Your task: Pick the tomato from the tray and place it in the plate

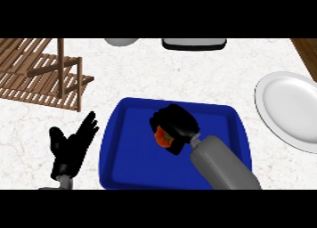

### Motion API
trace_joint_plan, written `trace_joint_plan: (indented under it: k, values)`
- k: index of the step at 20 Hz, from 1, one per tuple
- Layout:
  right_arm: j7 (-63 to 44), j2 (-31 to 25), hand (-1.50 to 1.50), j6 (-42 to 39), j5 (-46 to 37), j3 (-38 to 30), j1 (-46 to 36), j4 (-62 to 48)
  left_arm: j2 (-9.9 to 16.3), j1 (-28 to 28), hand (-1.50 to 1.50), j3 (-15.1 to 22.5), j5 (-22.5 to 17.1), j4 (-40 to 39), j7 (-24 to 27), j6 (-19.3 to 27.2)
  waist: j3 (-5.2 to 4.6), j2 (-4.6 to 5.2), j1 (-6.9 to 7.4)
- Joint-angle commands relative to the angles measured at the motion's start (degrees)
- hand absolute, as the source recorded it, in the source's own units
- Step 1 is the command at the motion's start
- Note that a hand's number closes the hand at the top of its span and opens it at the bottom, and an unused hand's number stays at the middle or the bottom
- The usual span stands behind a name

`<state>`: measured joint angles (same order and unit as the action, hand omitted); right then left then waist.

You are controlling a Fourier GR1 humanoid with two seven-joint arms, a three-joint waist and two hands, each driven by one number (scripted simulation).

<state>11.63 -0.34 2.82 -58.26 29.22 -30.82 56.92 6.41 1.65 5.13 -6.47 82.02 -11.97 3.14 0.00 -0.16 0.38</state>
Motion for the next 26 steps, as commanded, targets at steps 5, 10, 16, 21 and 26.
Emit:
trace_joint_plan:
  k: [5, 10, 16, 21, 26]
  values:
    - [-21.88, 0.33, 1.5, 9.33, 1.55, -13.71, -0.72, -1.93, 0.24, -0.55, 0.0, -1.01, -0.27, -0.27, -0.29, -0.17, -0.07, 0.34, -0.88]
    - [-43.89, 0.33, 1.5, 20.26, -1.44, -25.51, -4.74, -3.22, -0.64, -0.3, 0.0, -0.25, 0.52, 0.64, -0.48, 1.02, -0.18, 0.11, -1.7]
    - [-67.31, 0.34, 1.5, 34.78, -17.59, -26.8, -12.42, -5.27, 0.04, -0.96, 0.0, 0.04, 1.0, -0.61, -0.52, 0.2, -0.25, 0.44, 0.73]
    - [-82.8, 0.33, 1.5, 41.78, -28.59, -30.05, -16.56, -7.05, 0.03, -1.06, 0.0, 0.89, 1.24, 1.83, -1.53, 0.08, -0.07, 0.36, 1.46]
    - [-87.78, 0.32, 1.5, 46.48, -35.99, -33.23, -15.0, -4.24, 1.03, -1.05, 0.0, -0.37, -0.5, 0.67, -1.84, -1.88, -0.03, 0.18, 0.45]
